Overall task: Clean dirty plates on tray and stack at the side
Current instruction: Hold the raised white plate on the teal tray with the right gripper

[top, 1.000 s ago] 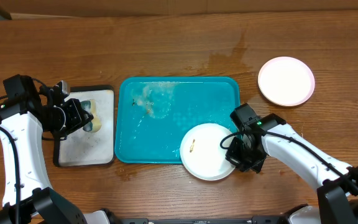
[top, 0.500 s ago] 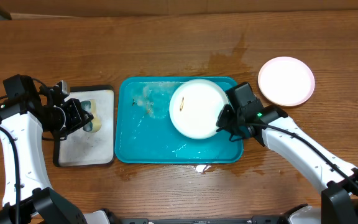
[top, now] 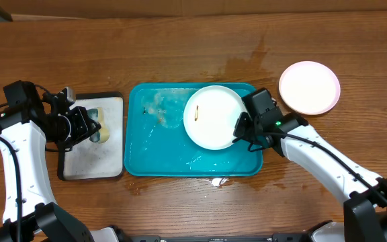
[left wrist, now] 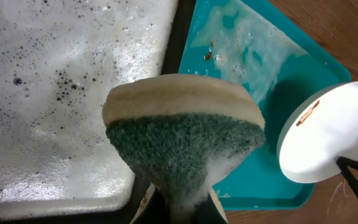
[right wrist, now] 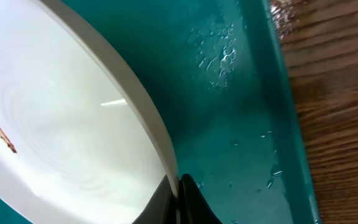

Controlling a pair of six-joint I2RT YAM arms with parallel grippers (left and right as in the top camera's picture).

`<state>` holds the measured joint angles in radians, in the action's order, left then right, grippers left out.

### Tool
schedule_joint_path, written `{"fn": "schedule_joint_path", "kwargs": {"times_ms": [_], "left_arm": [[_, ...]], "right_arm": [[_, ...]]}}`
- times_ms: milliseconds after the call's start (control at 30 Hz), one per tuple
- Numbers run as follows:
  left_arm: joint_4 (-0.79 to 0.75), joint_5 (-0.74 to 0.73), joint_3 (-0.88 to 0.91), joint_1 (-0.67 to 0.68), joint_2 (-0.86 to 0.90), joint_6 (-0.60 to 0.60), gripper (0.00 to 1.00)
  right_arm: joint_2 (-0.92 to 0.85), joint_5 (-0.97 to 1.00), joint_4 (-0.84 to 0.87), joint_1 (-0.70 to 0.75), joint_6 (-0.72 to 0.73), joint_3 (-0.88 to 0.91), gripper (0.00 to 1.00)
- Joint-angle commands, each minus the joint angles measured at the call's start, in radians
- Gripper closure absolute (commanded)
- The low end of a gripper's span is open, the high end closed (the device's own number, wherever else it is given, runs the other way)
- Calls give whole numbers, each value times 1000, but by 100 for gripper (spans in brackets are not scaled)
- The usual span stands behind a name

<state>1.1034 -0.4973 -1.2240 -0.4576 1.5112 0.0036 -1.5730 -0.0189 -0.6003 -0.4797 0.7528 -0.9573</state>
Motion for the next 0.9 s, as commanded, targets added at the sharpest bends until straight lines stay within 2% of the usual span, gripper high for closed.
{"fn": "schedule_joint_path", "kwargs": {"times_ms": [0,33,100,133,233,267,300,367,500,700,867], "left_arm": [[0,6,-5,8,3,16,96],[0,7,-5,8,3,16,96],[0,7,-5,8,3,16,96],[-1,7,-5,8,3,16,96],[0,7,-5,8,3,16,96],[0,7,-5,8,3,16,96],[0,7,-5,8,3,16,96],[0,7,-5,8,3,16,96],[-2,8,-5,8,3,16,96],[-3,8,-5,8,3,16,96],[3,8,-5,8,3,16,96]], "right_arm": [[-11,-15,5,-25,-55,-14,96],[-11,-16,3,-28,-55,-14,94],[-11,-17,-2,-34,-55,-14,85],[-11,-16,-4,-37,-60,-14,78],[-11,-19,-13,-37,-168,-14,45],[-11,-16,-18,-35,-228,-14,38],[-11,-15,-25,-30,-291,-14,37],[-9,-15,-46,-15,-434,-27,39],[-3,-18,-70,-2,-504,-77,50],[-31,-4,23,10,-408,-78,67],[-127,-6,13,16,-282,-78,66]]}}
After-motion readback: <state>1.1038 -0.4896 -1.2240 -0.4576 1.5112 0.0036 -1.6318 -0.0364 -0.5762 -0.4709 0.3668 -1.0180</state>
